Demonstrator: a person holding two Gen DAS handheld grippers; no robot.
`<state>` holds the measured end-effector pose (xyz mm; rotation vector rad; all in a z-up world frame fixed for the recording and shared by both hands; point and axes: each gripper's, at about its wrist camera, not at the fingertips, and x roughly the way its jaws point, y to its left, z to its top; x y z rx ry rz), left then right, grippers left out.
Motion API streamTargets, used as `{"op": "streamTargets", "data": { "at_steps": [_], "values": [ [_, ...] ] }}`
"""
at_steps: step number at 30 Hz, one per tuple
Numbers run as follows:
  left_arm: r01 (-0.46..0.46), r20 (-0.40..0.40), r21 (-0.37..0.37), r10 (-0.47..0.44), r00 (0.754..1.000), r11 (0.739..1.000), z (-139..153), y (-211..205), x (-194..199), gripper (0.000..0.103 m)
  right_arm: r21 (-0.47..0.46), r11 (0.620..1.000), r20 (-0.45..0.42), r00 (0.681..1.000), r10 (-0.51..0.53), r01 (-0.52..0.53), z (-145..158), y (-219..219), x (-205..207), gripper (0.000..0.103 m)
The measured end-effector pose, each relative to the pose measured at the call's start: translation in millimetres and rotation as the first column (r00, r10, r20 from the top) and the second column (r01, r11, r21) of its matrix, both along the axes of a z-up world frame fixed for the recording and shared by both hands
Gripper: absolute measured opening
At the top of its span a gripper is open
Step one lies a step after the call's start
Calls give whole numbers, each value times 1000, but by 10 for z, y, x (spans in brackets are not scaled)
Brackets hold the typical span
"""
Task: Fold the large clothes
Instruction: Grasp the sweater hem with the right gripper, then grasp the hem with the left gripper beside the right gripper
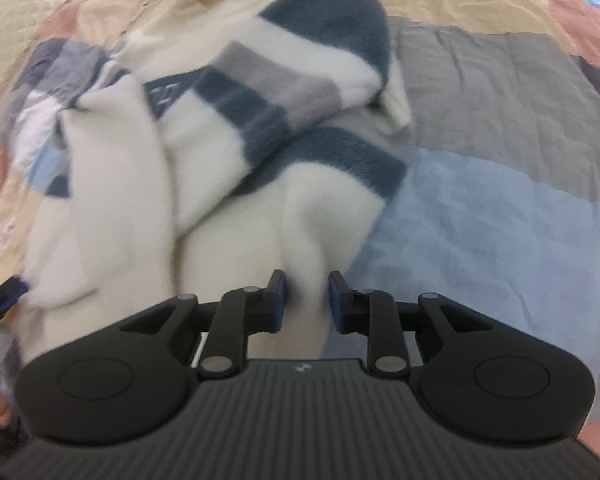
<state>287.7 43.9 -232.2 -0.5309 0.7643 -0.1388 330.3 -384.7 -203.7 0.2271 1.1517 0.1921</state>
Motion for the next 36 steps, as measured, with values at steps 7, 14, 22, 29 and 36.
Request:
{"op": "streamTargets", "data": {
  "at_steps": [7,14,22,29,36],
  "values": [
    [-90,-37,-86,87,996,992,47,260,-209,65,42,992,-49,991,125,-123,159,-119,-248,77],
    [-111,-146,-137,91,985,984,-122,297,-304,66,169,962,-147,960,238,-213,-153,-147,-321,78],
    [-67,-188,-120,43,981,991,-299,134,-247,66,290,816,18,856,517,-500,-302,331,-344,78],
    [-79,-187,-165,47,981,983,-428,114,-183,64,209,842,29,864,502,-497,-440,467,-349,44],
    [-57,-144,-268,18,989,962,-406,80,-229,17,128,841,179,846,502,-526,-104,459,-402,23]
  ]
}}
